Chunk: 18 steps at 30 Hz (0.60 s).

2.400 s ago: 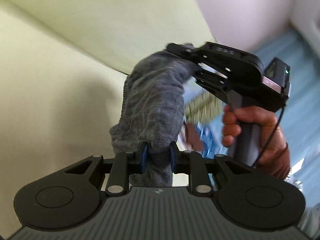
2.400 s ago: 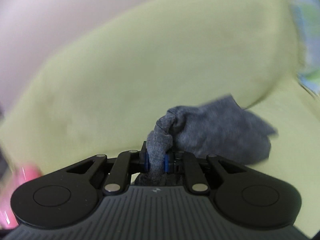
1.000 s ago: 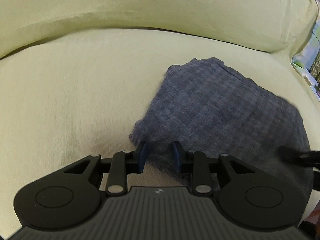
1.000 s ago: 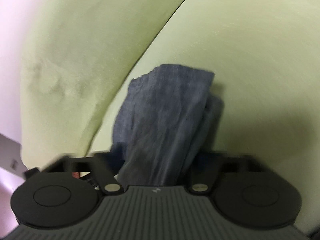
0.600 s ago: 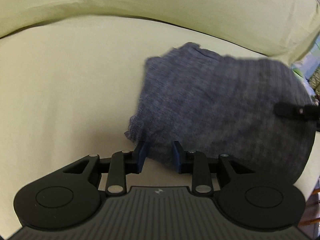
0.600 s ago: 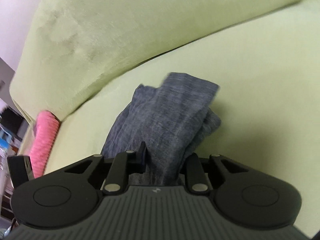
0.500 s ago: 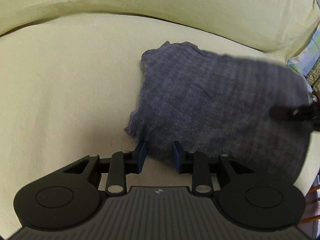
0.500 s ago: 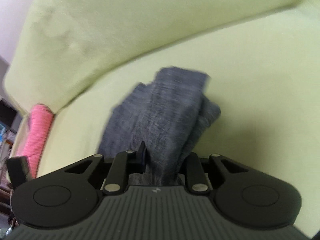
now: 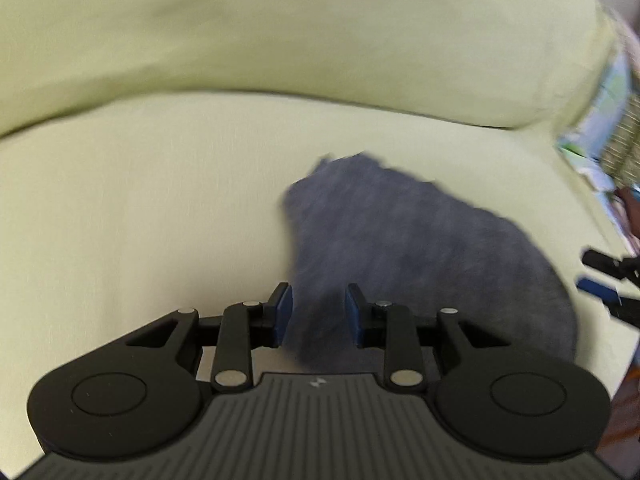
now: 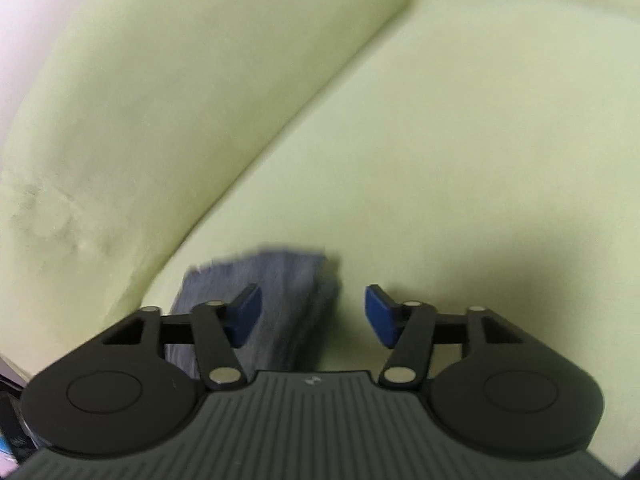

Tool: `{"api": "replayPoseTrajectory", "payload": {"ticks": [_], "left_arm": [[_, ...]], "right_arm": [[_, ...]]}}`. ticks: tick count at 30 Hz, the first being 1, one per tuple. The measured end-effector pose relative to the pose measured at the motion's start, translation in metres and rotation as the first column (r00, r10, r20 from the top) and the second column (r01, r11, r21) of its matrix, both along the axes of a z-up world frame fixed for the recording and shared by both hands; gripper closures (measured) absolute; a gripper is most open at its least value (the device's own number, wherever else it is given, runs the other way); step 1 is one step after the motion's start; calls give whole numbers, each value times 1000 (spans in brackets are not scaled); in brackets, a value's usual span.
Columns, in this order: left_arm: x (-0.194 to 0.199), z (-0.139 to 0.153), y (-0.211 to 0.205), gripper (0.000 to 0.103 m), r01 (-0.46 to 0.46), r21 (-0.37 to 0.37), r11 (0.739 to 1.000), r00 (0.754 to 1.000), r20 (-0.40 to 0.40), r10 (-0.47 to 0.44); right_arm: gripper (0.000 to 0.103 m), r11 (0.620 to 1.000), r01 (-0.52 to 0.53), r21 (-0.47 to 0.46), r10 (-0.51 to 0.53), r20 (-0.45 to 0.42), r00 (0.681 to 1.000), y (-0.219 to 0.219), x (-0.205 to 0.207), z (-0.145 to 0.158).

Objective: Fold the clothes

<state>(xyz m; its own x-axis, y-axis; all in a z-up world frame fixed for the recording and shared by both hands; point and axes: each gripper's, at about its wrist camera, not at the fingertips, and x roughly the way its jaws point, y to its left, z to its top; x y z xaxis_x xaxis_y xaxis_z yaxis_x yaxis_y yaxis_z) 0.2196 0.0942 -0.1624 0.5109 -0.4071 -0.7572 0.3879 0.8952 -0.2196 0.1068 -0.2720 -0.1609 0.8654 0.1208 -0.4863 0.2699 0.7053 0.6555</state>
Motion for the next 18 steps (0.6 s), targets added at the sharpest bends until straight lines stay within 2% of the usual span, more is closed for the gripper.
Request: {"api": "replayPoseTrajectory", "payload": {"ticks": [1,4,6,7,8,10,12,13,14,15,17,18], "left_arm": [[3,0,-9,68,31,-1,1000,999,5,-31],[10,-10,-37,68,130,45,990,991,12,-131],[13,-26,-46,63,140,167,976,988,43,-149],[14,-31,-45,57,140,191,972,987,56,-153],[17,-33,-36,56,128,160,979,989,47,-137],[26,-35,-20,56,102,97,990,994,21,-105],[26,-28,-6,60,66,168,984,996,45,-75],[24,-25,-2,65,53,189,980,996,58,-65],[21,-17,8,65,30,189,981,997,68,-43],[16,-8,22,64,-1,149,989,999,53,-7],[7,2,40,57,-46,77,996,999,8,46],[-1,5,49,56,-78,40,996,997,-26,79]], "right_arm": [[67,999,-53,11,53,13,999,8,8,1],[68,984,-175,-9,175,-3,985,42,33,-6],[68,976,-217,0,217,-30,976,56,40,-17],[69,973,-232,-4,231,-59,971,64,45,-28],[76,969,-247,-8,245,-90,965,71,51,-40],[82,973,-230,-6,229,-88,969,66,46,-46],[81,985,-169,39,171,-81,982,59,32,-43],[72,988,-135,72,140,-68,988,57,18,-36],[56,988,-108,108,114,-56,992,54,5,-32],[50,987,-95,128,102,-49,994,52,-2,-32],[28,974,-32,226,43,-42,998,52,-42,-29],[27,963,-3,269,20,-62,998,53,-59,-31]]}}
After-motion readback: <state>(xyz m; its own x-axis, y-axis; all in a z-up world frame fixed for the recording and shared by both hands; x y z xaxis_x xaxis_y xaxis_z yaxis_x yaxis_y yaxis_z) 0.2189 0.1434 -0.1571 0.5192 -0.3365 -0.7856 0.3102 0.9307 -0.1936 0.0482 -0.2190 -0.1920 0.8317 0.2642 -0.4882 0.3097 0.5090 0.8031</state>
